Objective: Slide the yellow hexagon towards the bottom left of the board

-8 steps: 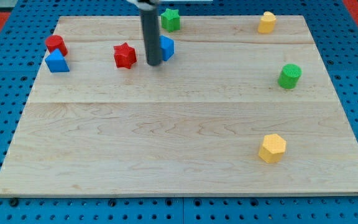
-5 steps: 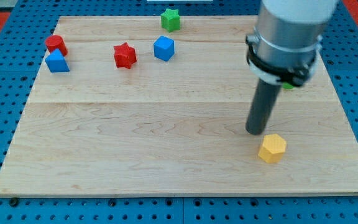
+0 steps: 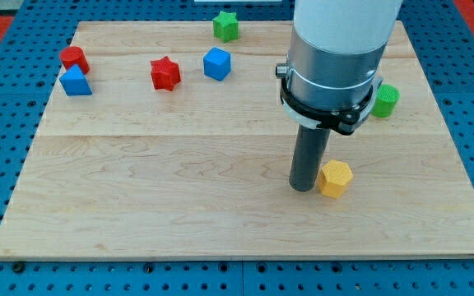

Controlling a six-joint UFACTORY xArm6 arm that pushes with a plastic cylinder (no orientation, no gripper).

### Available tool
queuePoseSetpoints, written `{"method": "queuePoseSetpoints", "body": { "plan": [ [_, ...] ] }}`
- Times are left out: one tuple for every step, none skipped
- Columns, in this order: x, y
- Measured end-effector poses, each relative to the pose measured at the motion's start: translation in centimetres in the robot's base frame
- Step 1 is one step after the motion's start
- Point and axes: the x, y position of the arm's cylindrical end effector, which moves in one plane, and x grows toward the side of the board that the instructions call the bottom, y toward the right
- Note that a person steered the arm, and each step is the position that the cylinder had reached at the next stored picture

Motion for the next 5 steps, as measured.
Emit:
{"method": "queuePoseSetpoints", "body": {
  "plan": [
    [0.6,-0.1],
    [5.7,-2.9],
    [7.0,2.8],
    [4.5,7.2],
    [3.6,6.5]
  ]
}}
